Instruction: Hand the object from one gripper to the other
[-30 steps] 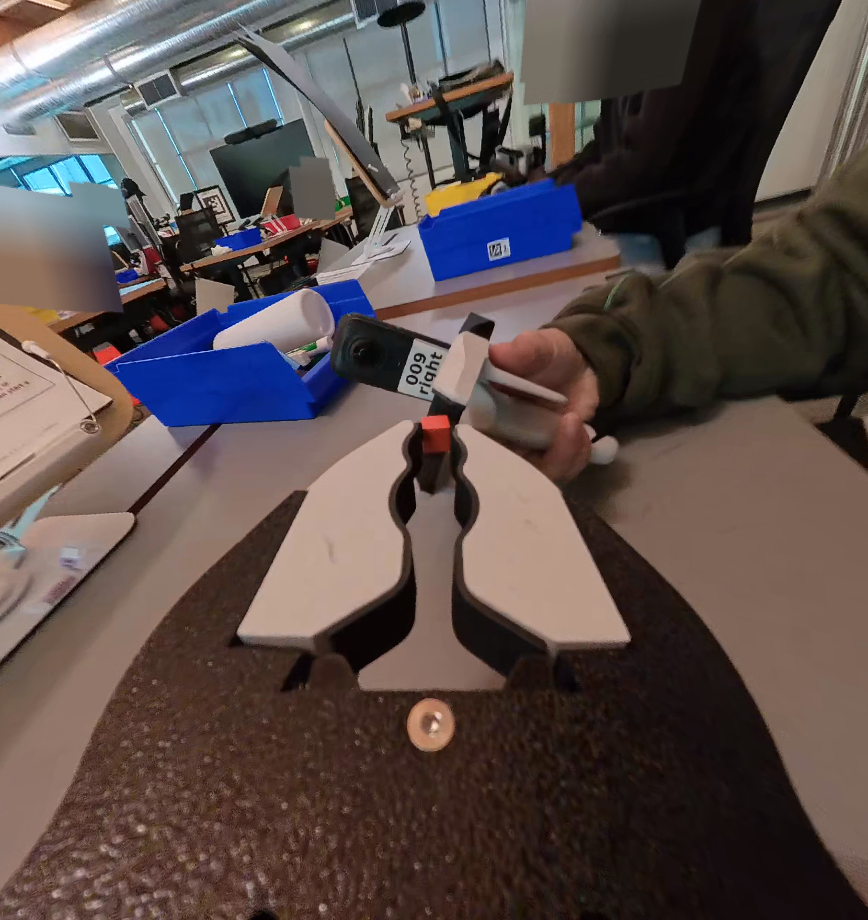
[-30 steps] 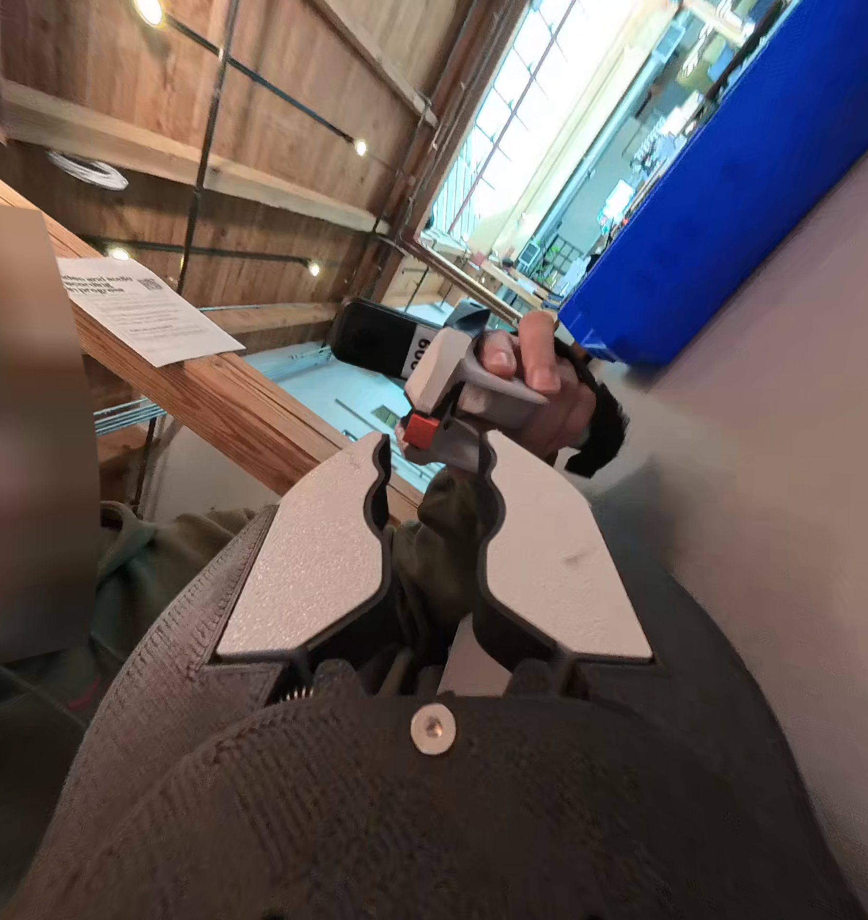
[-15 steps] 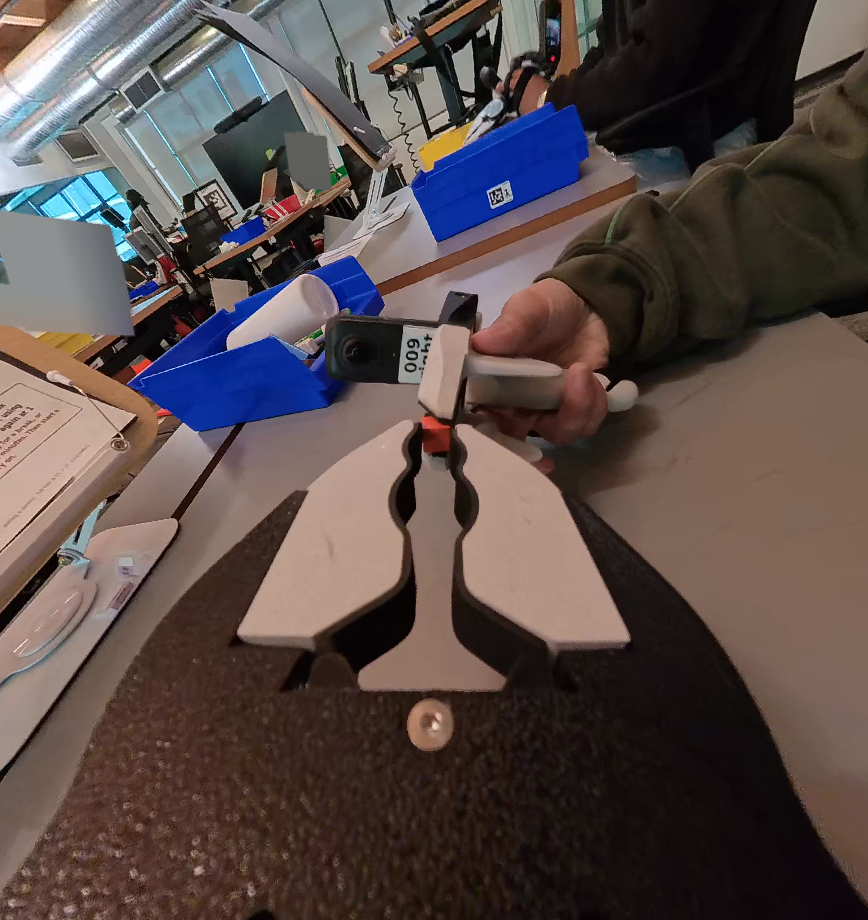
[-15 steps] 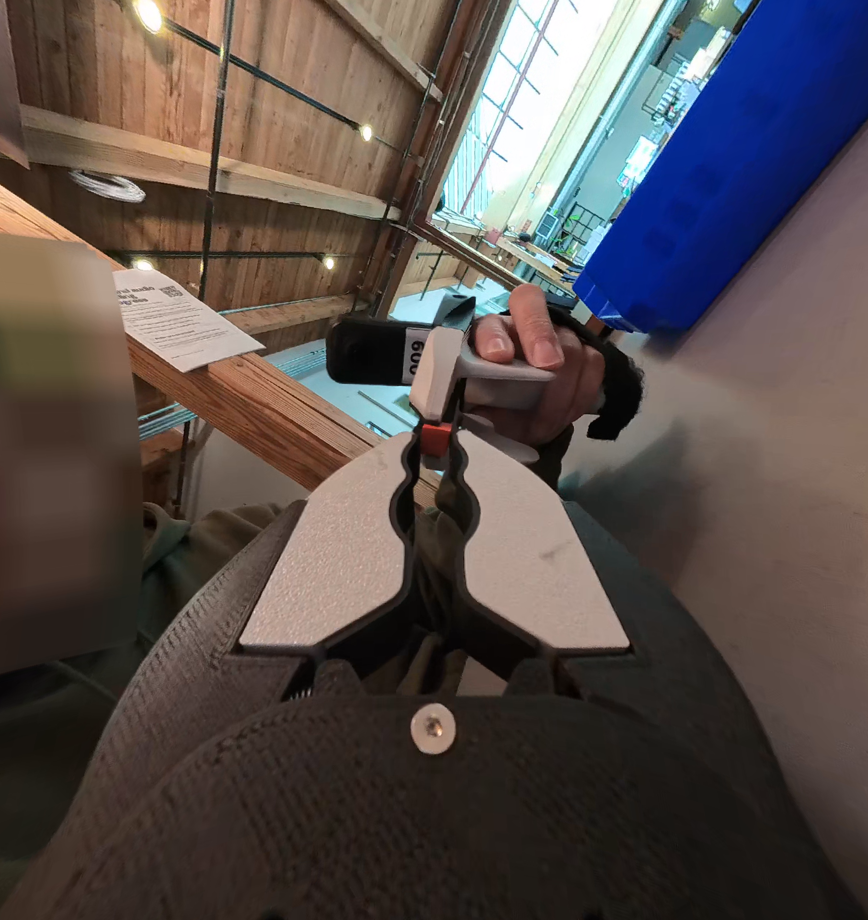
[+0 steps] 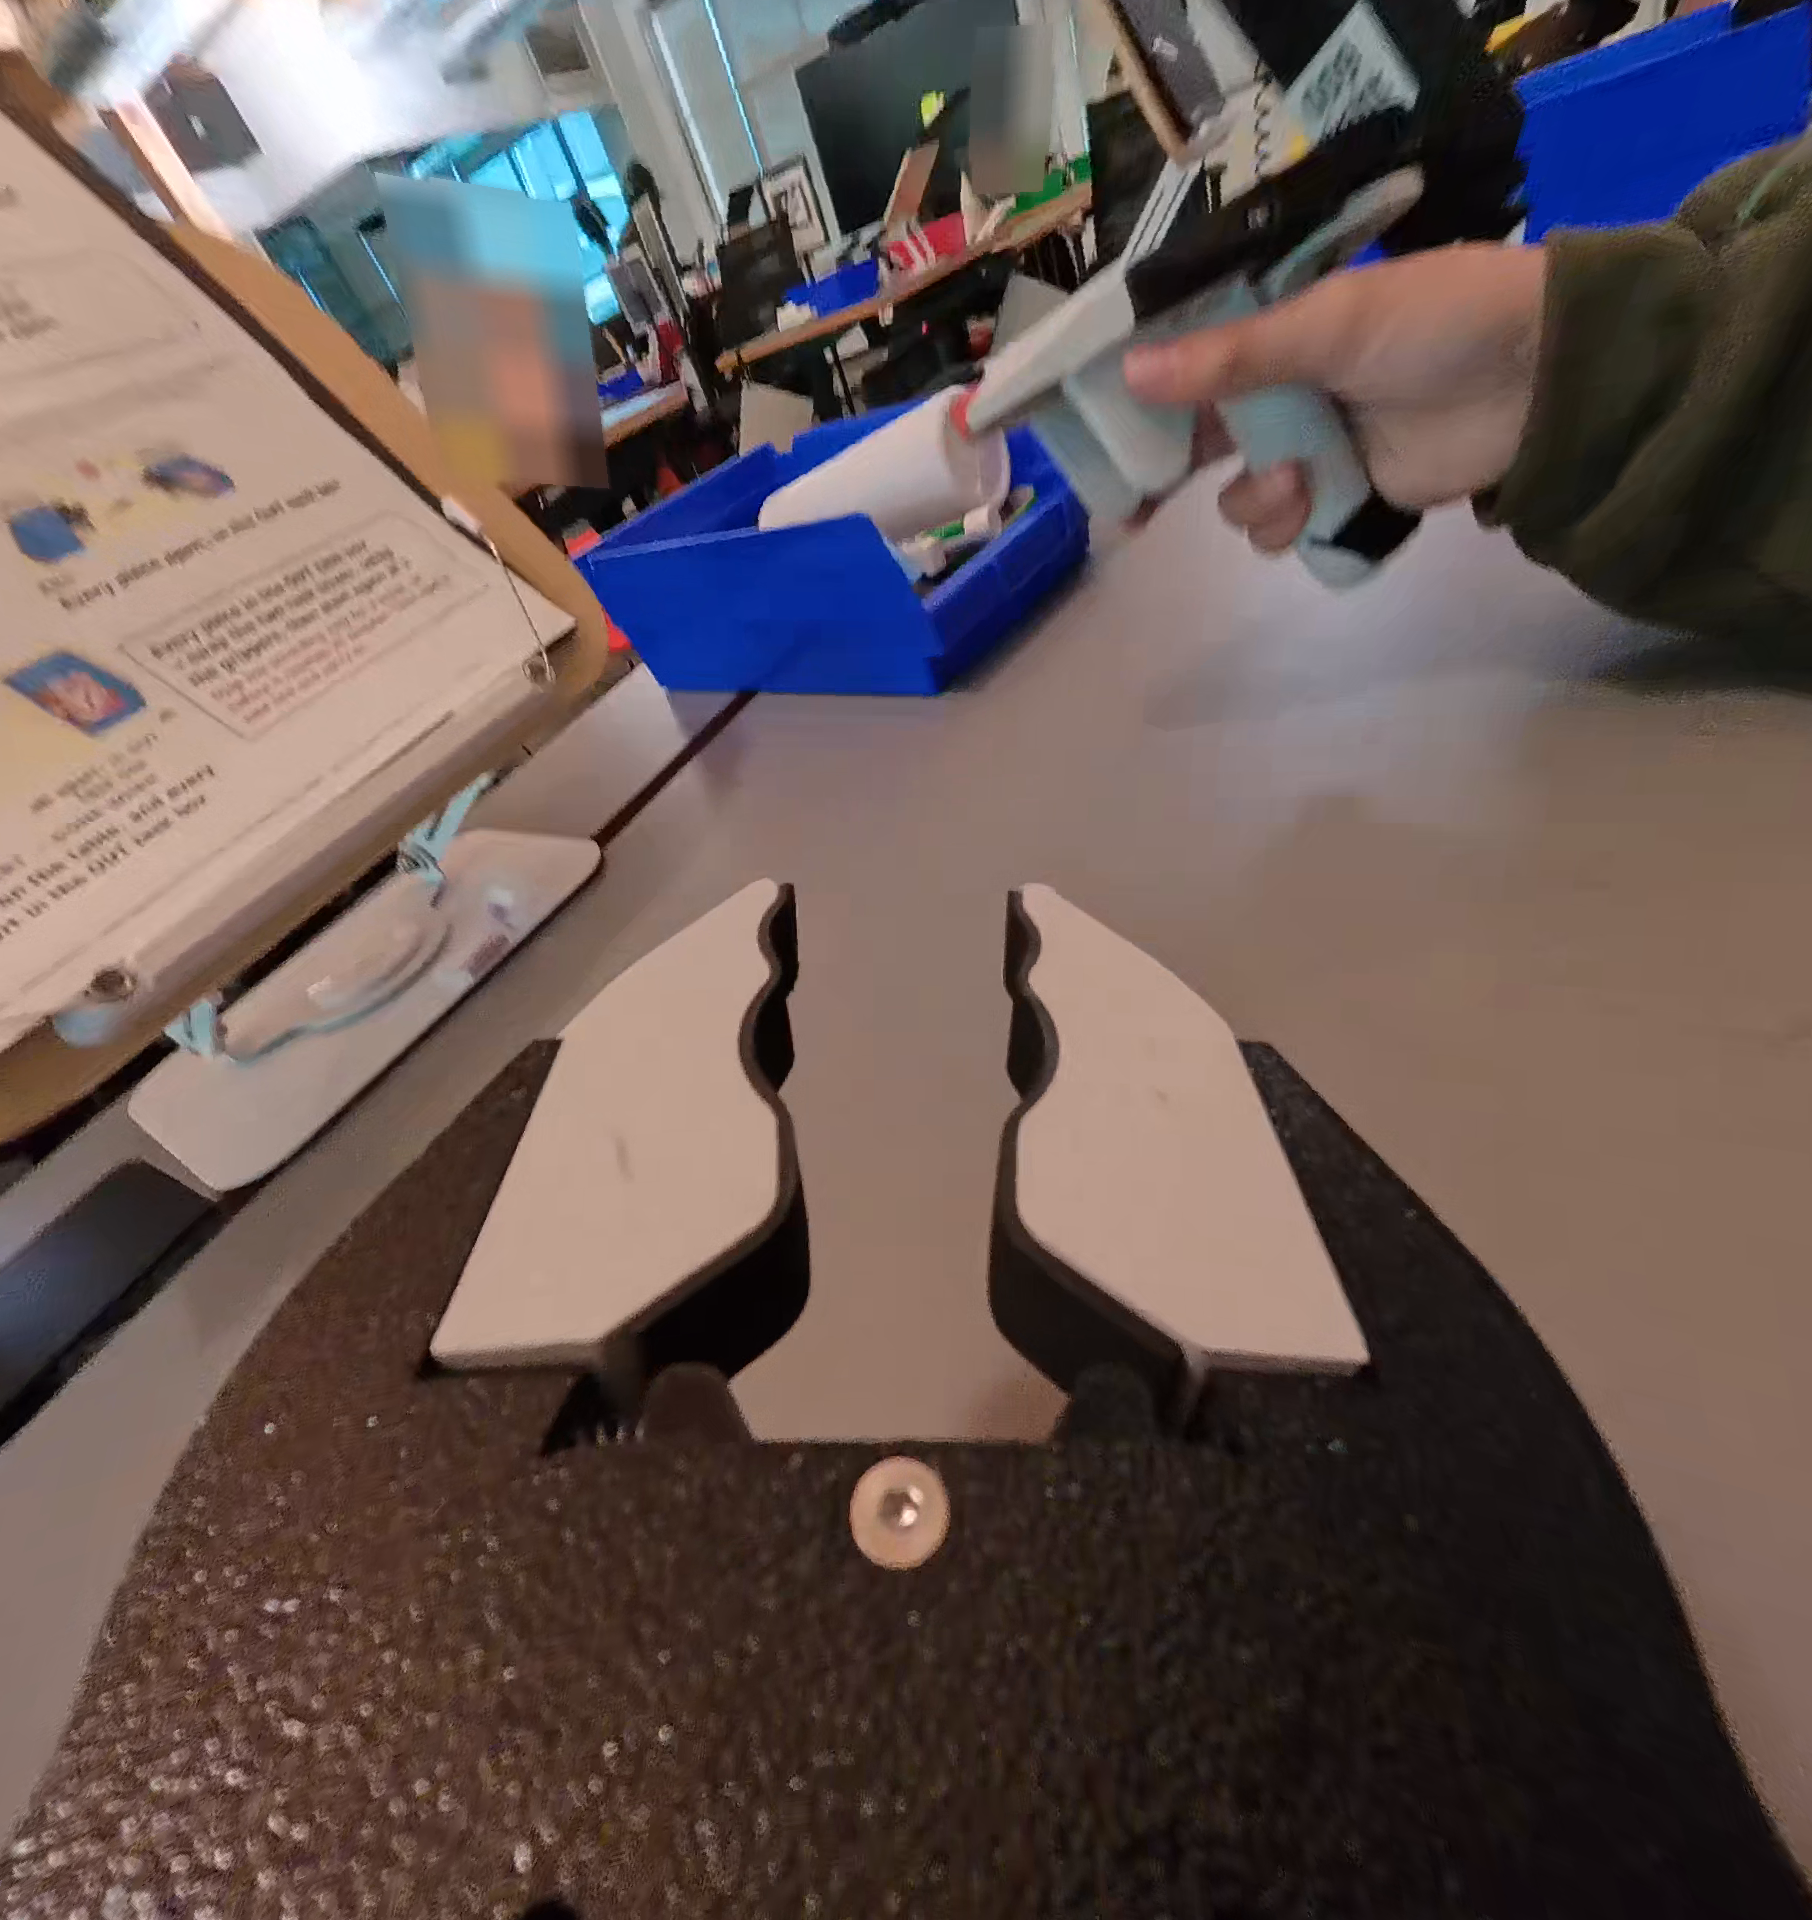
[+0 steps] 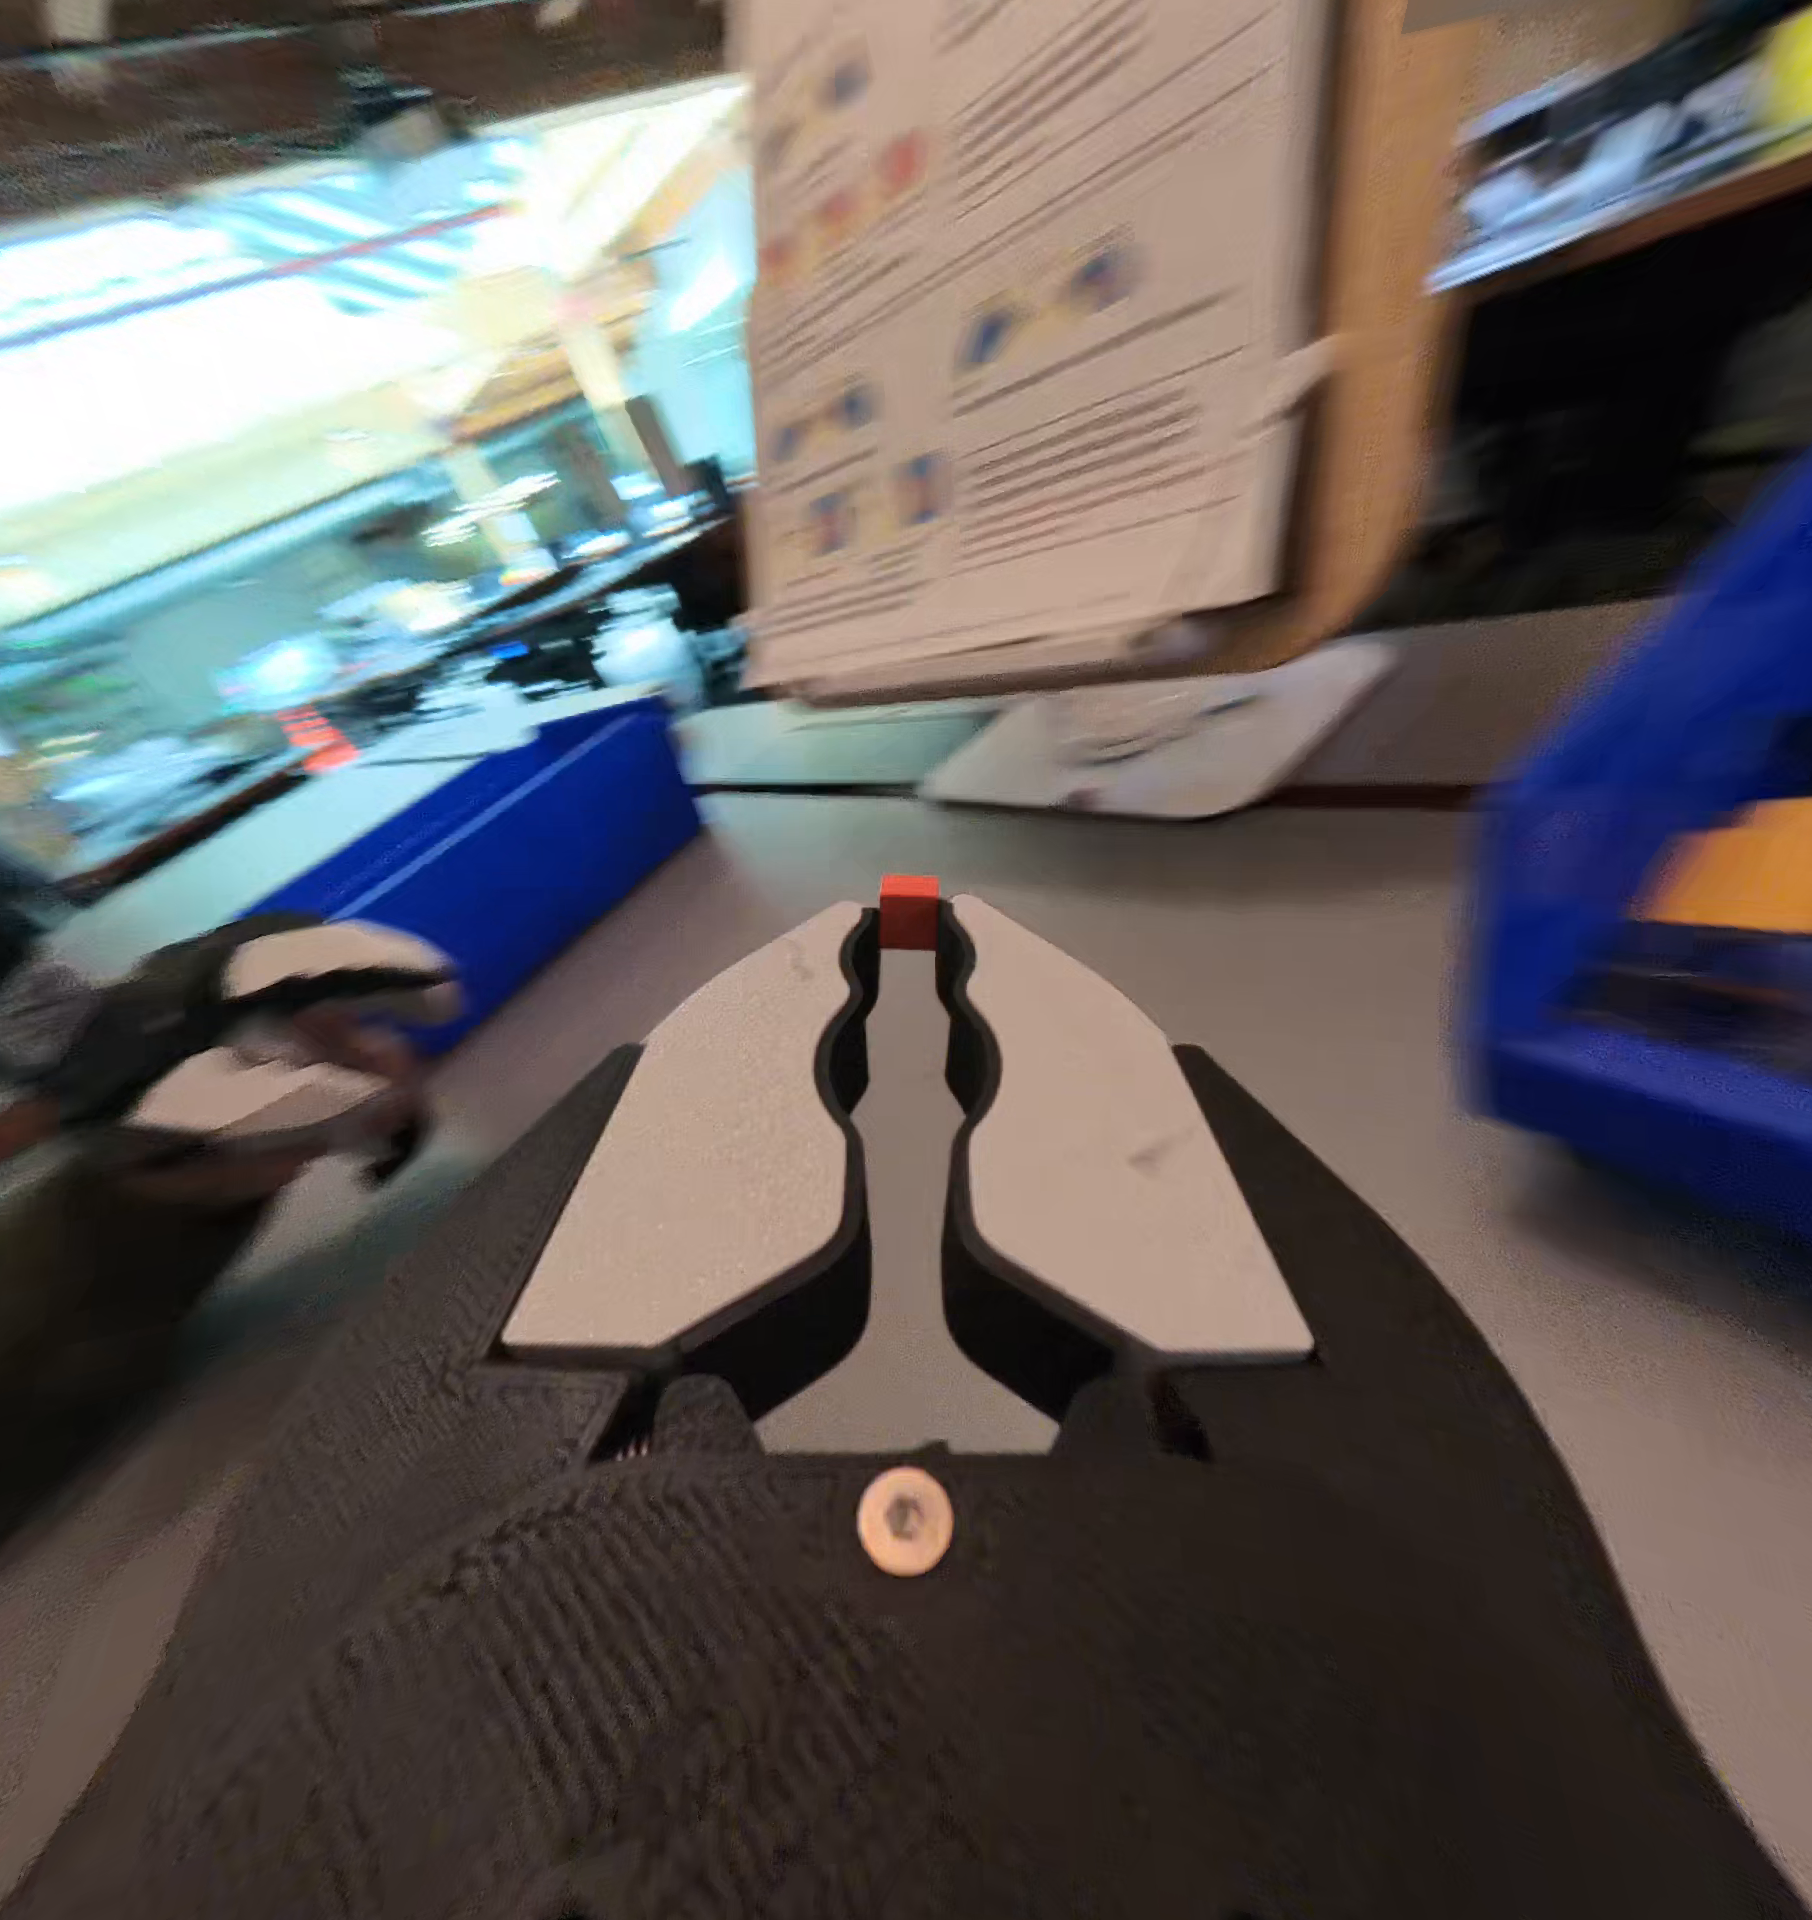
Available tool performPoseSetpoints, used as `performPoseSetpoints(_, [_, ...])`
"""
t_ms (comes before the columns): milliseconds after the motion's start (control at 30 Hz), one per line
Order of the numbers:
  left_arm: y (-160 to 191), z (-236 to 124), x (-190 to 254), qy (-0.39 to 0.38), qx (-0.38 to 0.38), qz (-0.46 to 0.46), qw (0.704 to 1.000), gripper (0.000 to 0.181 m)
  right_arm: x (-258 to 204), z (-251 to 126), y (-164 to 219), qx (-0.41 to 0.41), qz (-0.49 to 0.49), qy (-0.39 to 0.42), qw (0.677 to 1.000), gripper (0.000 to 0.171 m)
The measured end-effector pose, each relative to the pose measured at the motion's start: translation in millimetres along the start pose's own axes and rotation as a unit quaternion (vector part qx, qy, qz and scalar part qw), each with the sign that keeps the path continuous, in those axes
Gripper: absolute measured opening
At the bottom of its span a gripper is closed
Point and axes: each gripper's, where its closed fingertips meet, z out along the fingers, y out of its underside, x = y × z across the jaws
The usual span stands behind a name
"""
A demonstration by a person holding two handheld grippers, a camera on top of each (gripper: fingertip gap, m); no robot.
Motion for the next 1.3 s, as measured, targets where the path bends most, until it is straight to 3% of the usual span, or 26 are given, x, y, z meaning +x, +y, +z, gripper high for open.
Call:
performPoseSetpoints(33, [3.7,0.7,-0.9,0.0,-0.009,-0.008,1.0,0.038,24.6,-9.7,-11.6,0.006,-0.019,0.05,0.999,0.01])
performPoseSetpoints(133, [12.3,2.8,-4.7,-0.01,-0.032,-0.022,0.999,0.035,100.6,-28.6,-30.4,-0.051,-0.119,0.206,0.97,0.01])
performPoseSetpoints(233, [18.6,4.9,-3.2,-0.005,-0.046,-0.029,0.999,0.035,156.5,-31.6,-28.6,-0.134,-0.152,0.286,0.937,0.011])
performPoseSetpoints(367, [28.0,5.5,-3.4,-0.002,-0.062,-0.03,0.998,0.034,190.4,-25.1,-5.7,-0.194,-0.117,0.311,0.923,0.01])
performPoseSetpoints(433, [32.5,6.0,-4.4,-0.004,-0.073,-0.036,0.997,0.034,201.3,-29.2,0.1,-0.222,-0.141,0.335,0.905,0.011])
performPoseSetpoints(600, [34.6,9.0,0.3,0.008,-0.083,-0.051,0.995,0.035,199.2,-22.9,7.9,-0.243,-0.184,0.329,0.894,0.011])
performPoseSetpoints(733, [33.8,6.5,-4.8,-0.002,-0.085,-0.062,0.994,0.037,204.2,-25.1,3.8,-0.24,-0.212,0.36,0.876,0.055])
performPoseSetpoints(833, [22.7,-2.9,-17.6,-0.02,-0.07,-0.078,0.994,0.037,197.2,-26.1,-5.1,-0.218,-0.23,0.372,0.872,0.071])
performPoseSetpoints(933, [-13.4,-26.2,-34.1,-0.04,-0.029,-0.102,0.994,0.035,175.5,-23.1,-14.6,-0.171,-0.239,0.364,0.884,0.086])
performPoseSetpoints(1067, [-44.1,-99.9,-91.9,-0.177,-0.036,-0.124,0.976,0.029,122.2,-16.0,-17.5,-0.093,-0.237,0.31,0.916,0.087])
performPoseSetpoints(1200, [-2.6,-193.7,-165.3,-0.322,-0.122,-0.163,0.924,0.029,58.2,-10.3,9.3,-0.014,-0.229,0.231,0.946,0.076])
performPoseSetpoints(1300, [67.9,-219.4,-203.0,-0.316,-0.256,-0.223,0.886,0.058,19.7,-0.9,31.4,0.006,-0.231,0.169,0.958,0.076])
